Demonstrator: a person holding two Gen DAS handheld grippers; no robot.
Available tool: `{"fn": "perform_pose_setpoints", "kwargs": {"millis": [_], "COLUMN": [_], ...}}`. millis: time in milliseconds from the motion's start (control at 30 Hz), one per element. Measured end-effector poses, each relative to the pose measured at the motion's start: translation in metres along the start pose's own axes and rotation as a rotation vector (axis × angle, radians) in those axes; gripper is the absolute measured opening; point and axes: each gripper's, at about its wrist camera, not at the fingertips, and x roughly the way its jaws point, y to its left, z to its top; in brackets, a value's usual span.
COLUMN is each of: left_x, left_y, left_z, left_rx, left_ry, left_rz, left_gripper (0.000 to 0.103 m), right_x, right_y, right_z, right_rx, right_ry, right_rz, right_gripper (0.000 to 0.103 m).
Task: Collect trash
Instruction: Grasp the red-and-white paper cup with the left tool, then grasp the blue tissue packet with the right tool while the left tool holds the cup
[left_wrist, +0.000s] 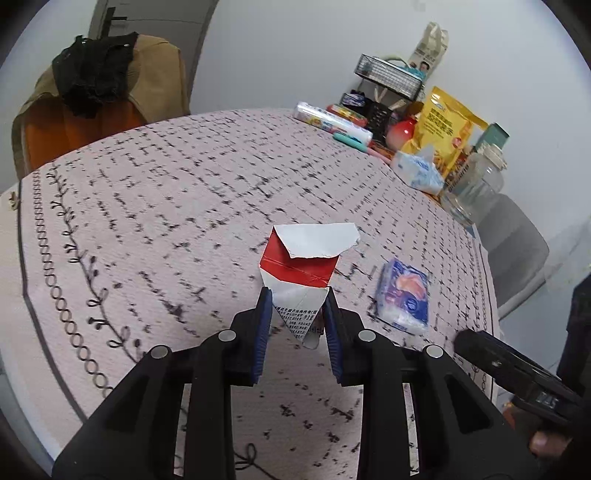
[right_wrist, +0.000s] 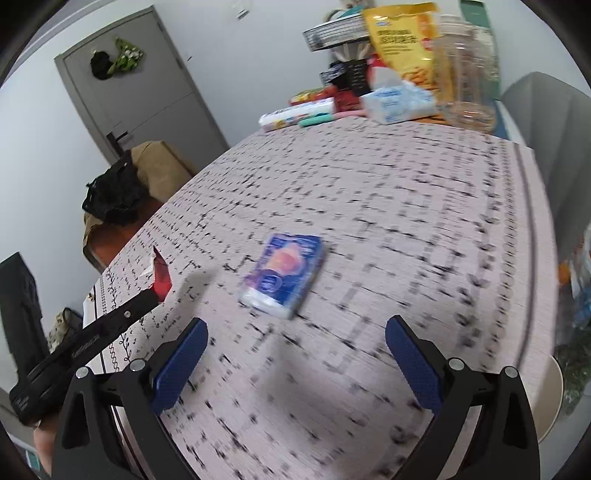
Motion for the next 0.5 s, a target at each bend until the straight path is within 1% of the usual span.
{"fn": "perform_pose_setpoints", "kwargs": {"millis": [100,233,400,467,500], "left_x": [-0.004,-0.01,-0.015,-0.017,-0.017], "left_y": [0.011,0.028,0.038,0.038,0.037], "left_z": [0.003,0.006,0.006,0.006,0.006], "left_rx": [-0.016,-0.041,-0.055,-0.051,-0.048], "left_ry": [-0.011,-0.022,-0.025,-0.027,-0.027], "left_rz": [0.025,0.05,0.063,0.061,0.059], "left_gripper": [0.027,0.027,0.027,0.027,0.027], "right_x": [0.017,0.037,0.057,0.064,0.069], "right_y": [0.013,0.026,0.034,0.035,0.036], "right_z": [0.008,0.015,0.023,0.025,0.025], "right_rx": [-0.028,-0.052,-0.041,-0.047,-0.054], "right_ry": [0.017,0.038,0.045,0.056,0.073], "right_rz": [-0.003,-0.034,-0.117,-0.152,-0.16], "right_gripper": [0.094,0.094,0.094,0.092,0.085]}}
